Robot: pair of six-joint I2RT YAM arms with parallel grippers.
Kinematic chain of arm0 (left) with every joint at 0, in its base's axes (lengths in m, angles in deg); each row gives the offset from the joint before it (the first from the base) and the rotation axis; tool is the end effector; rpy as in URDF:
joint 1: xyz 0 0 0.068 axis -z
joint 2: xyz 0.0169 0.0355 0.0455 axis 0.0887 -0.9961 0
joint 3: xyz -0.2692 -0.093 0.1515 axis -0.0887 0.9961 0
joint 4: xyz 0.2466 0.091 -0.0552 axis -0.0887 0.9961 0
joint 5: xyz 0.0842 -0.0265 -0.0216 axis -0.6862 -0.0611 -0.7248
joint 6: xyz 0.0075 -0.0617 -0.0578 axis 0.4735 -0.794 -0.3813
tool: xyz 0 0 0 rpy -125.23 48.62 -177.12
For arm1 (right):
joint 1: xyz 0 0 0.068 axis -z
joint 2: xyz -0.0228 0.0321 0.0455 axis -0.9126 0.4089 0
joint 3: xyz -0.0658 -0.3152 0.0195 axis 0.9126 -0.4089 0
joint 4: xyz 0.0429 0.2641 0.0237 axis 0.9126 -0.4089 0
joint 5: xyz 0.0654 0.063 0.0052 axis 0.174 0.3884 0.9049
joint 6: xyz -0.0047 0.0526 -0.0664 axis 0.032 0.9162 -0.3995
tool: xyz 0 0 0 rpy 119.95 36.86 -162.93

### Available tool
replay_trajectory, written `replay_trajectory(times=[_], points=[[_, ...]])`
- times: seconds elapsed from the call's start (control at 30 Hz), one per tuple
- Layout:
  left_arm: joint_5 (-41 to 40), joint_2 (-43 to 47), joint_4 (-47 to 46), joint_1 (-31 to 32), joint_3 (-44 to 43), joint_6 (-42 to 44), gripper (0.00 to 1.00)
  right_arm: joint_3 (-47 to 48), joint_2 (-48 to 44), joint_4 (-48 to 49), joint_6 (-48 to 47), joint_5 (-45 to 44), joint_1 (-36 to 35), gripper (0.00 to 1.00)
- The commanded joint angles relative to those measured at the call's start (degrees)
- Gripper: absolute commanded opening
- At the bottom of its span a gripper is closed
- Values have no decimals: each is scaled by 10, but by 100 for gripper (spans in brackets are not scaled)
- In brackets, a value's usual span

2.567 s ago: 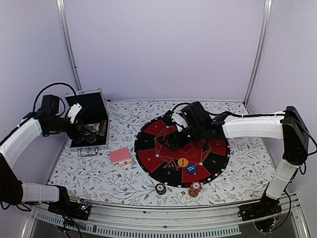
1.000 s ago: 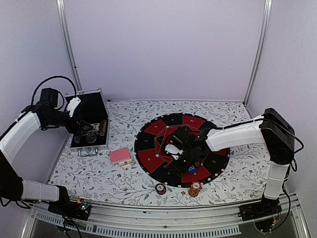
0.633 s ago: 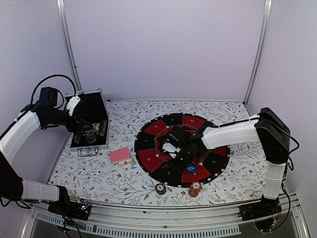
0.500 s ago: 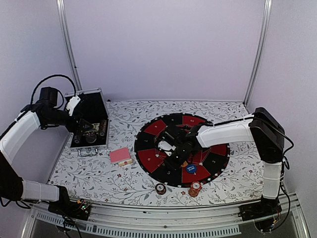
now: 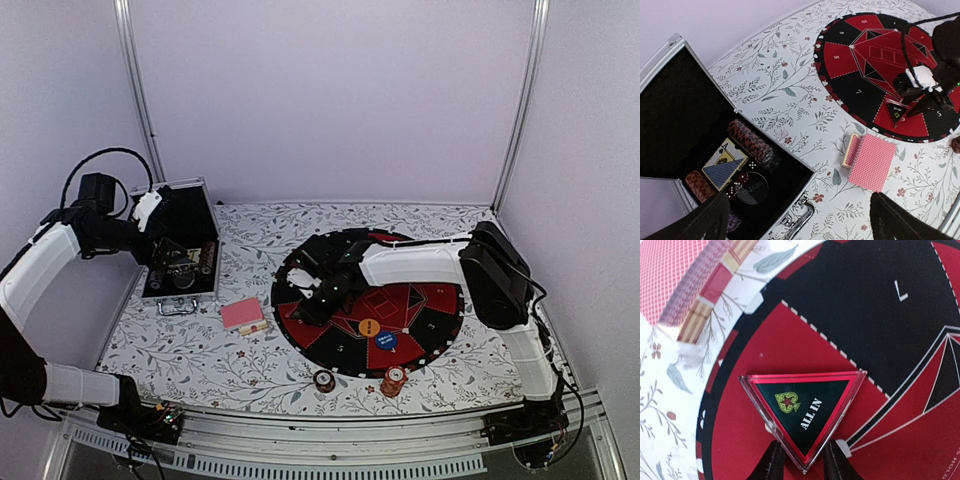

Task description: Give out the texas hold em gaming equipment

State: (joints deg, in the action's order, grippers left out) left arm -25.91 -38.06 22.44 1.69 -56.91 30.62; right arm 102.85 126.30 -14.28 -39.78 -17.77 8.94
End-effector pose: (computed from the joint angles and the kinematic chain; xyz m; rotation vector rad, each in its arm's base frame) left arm 0.2495 -0.0231 0.3316 0.8157 2.1214 -0.3057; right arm 0.2899 0.4511 0.1421 -1.3076 2.3889 0.3641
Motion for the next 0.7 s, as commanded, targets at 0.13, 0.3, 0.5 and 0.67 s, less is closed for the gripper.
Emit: replay_trajectory(times=[0.13,0.3,0.5,0.67], points=[[7,6,23,-2,-14,13,100,63,61,0,-4,-8,16,26],[12,1,26,-2,-17,13,100,48,46,7,-4,-7,19,43],[12,-4,33,-2,-22,11,100,-2,-55,10,26,-10,31,74],[13,-6,39,0,-30,12,100,-113,-171,0,57,-55,42,77]])
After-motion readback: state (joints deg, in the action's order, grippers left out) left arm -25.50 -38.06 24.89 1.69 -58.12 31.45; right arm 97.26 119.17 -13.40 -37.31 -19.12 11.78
